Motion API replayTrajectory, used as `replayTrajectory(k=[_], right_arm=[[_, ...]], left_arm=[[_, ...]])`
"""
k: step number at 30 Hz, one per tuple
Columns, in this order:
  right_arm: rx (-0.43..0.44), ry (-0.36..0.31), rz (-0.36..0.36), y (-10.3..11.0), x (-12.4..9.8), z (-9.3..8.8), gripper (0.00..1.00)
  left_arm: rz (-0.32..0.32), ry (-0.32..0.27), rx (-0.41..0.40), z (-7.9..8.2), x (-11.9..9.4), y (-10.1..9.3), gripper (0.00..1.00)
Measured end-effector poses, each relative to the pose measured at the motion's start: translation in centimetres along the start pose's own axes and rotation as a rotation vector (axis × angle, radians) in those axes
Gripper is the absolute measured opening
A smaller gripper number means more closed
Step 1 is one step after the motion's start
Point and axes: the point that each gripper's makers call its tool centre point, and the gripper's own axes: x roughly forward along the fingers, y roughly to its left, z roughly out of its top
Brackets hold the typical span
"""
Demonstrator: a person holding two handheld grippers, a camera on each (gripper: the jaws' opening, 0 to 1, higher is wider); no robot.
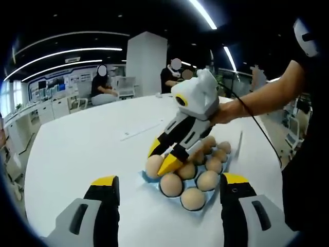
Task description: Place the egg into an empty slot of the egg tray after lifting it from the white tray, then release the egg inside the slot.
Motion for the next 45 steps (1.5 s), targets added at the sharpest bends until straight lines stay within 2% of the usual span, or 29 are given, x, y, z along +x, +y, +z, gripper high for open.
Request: replayTrajectory(k=[2,5,6,10,13,21,28,31,37,42,45], right_arm=[[-0.026,0.015,0.007,0.0,0.2,0.0,0.25],[-0.124,0.097,0.033,0.7,0.7,-1.0,0.25],[-0.149,0.105,0.027,0.7,0.9,-1.0,0.25],[-0.143,0.096,0.032,0.4,0.8,-0.8,0.25],[-0.093,0.081,0.034,0.2,0.6,-0.9,0.26],[-0.106,0.055,0.039,0.6,0.5,-1.0,0.26],[-0.062,0.041,0.015,0.3,-0.2,-1.1,0.29],[0.004,-0.002,0.006,0.2,-1.0,-1.1,0.29],[0.12,-0.149,-0.013,-0.2,-3.5,0.2,0.25],[0.161,-0.187,-0.059,-1.0,-5.8,-0.7,0.28],[0.181,-0.194,-0.079,-1.2,-7.1,-1.7,0.34]], left_arm=[[0.001,0.001,0.0,-0.1,0.0,0.1,0.8],[-0.001,-0.004,-0.003,0.0,0.1,0.1,0.8],[-0.001,-0.003,-0.002,0.0,0.1,0.1,0.8],[0.003,-0.004,-0.003,0.0,0.0,0.3,0.8],[0.006,-0.003,-0.002,0.0,-0.1,0.3,0.8],[0.007,-0.003,0.001,0.1,-0.1,0.0,0.79],[0.014,0.001,0.005,0.1,-0.3,-0.1,0.8],[0.009,-0.001,0.005,0.2,-0.1,-0.4,0.8],[0.002,0.001,0.008,0.4,0.4,-1.0,0.8],[-0.001,0.002,0.013,0.5,0.8,-1.4,0.8],[-0.002,0.001,0.012,0.7,1.0,-1.6,0.8]])
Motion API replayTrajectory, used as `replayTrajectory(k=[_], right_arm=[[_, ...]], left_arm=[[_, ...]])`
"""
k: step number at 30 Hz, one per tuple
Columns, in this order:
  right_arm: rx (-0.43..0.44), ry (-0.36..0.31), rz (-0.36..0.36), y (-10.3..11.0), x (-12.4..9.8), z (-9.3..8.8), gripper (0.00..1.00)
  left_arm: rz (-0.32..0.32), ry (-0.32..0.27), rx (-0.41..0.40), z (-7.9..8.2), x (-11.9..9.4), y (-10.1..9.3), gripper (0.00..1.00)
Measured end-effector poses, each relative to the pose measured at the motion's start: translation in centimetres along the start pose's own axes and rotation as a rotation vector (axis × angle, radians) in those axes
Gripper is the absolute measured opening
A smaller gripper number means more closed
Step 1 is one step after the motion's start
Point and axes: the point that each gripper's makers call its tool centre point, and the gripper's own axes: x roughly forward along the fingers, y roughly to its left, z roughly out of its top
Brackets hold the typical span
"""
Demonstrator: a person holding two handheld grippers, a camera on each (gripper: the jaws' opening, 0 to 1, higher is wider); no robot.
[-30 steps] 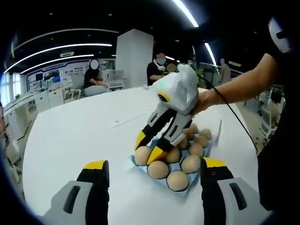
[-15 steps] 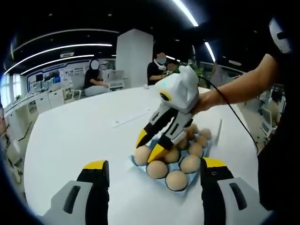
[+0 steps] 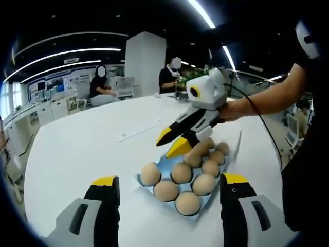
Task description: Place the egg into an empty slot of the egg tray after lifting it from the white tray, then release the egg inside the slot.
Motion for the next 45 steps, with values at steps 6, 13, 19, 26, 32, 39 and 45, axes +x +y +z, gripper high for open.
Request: replayTrajectory(k=[6,13,19,26,32,39,45], right_arm=[[0.006,-0.007,-0.05,-1.0,-2.4,-1.1,0.32],[0.035,-0.017,-0.122,-2.5,-6.0,-2.6,0.32],[0.053,-0.012,-0.206,-4.7,-9.2,-4.2,0.33],[0.082,0.002,-0.312,-7.5,-13.4,-6.3,0.33],[0.114,0.006,-0.426,-10.3,-17.1,-7.5,0.33],[0.12,0.091,-0.476,-11.8,-18.4,-10.4,0.33],[0.03,0.175,-0.457,-12.1,-17.8,-11.5,0.3]], left_arm=[[-0.003,0.002,0.006,0.3,0.5,-0.7,0.8],[-0.007,0.001,0.009,0.5,0.9,-1.2,0.79],[-0.01,-0.004,0.012,0.9,1.3,-1.5,0.8],[-0.011,-0.003,0.016,1.2,1.4,-1.6,0.79],[-0.011,0.002,0.017,1.1,1.5,-1.5,0.79],[-0.013,0.003,0.015,1.2,1.7,-1.6,0.79],[-0.008,0.006,0.014,1.2,1.7,-1.4,0.79]])
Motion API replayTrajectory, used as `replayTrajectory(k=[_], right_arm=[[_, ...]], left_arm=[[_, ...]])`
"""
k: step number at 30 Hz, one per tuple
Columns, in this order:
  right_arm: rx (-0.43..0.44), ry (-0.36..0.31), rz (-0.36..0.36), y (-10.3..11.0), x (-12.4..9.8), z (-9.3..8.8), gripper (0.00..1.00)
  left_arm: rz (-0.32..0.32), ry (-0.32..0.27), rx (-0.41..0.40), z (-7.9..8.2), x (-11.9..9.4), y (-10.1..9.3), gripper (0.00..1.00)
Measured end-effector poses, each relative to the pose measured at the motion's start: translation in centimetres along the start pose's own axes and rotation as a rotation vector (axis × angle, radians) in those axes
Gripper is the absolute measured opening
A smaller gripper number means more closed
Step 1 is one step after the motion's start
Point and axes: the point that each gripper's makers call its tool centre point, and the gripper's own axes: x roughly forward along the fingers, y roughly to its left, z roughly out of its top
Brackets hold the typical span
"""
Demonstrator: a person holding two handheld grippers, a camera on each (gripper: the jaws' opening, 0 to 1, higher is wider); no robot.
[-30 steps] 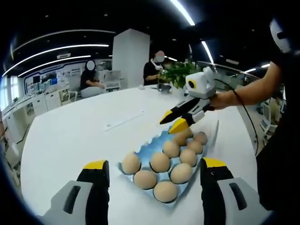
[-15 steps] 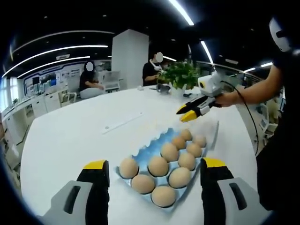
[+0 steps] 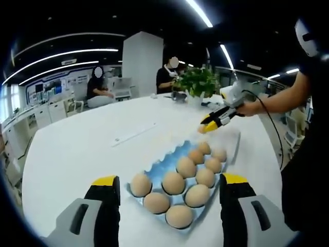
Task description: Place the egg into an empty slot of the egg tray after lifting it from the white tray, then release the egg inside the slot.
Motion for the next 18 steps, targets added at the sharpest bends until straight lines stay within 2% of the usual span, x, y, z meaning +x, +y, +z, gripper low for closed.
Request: replayTrajectory(k=[4,9,11,18], right_arm=[[0.004,0.029,0.017,0.67,0.53,-0.06,0.28],[0.008,0.025,0.029,0.62,0.48,0.02,0.27],[0.03,0.044,0.009,0.16,0.56,-0.02,0.24],[0.043,0.034,0.003,-0.02,0.19,0.3,0.22]], left_arm=[[0.005,0.003,-0.001,-0.02,-0.11,0.17,0.79],[0.011,0.001,-0.001,0.0,-0.24,0.44,0.79],[0.013,0.002,-0.001,-0.04,-0.23,0.5,0.79],[0.017,0.0,-0.006,0.0,-0.24,0.58,0.79]])
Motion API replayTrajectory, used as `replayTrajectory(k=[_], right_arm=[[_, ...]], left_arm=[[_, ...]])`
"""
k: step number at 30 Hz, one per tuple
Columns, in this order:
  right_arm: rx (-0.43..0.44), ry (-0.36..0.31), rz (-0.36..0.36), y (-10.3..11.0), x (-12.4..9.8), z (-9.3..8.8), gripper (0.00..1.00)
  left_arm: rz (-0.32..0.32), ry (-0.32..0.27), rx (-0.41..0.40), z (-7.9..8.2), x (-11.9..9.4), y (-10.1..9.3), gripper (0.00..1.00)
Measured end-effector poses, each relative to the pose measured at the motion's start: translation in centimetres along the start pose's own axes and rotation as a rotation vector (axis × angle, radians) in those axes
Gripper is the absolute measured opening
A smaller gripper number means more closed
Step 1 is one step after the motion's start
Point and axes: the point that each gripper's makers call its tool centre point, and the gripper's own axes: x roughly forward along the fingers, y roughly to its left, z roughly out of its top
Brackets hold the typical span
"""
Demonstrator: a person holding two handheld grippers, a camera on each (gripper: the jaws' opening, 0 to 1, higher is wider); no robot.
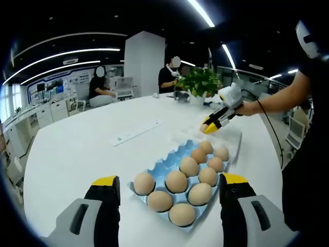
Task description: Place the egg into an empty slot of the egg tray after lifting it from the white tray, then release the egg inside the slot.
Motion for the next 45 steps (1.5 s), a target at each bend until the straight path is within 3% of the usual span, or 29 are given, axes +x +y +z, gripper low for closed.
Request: replayTrajectory(k=[4,13,26,45], right_arm=[[0.071,-0.087,-0.01,-0.5,-1.0,2.1,0.22],[0.055,-0.151,0.048,2.0,-1.1,5.5,0.22],[0.016,-0.15,0.115,4.8,0.4,7.2,0.22],[-0.032,-0.191,0.248,10.8,3.8,11.7,0.22]], left_arm=[[-0.003,0.004,0.002,-0.1,0.1,-0.1,0.79],[-0.005,0.001,0.005,-0.1,-0.1,-0.1,0.79],[0.002,-0.005,0.005,-0.2,-0.7,0.3,0.8],[0.007,-0.013,0.004,-0.4,-1.7,1.1,0.8]])
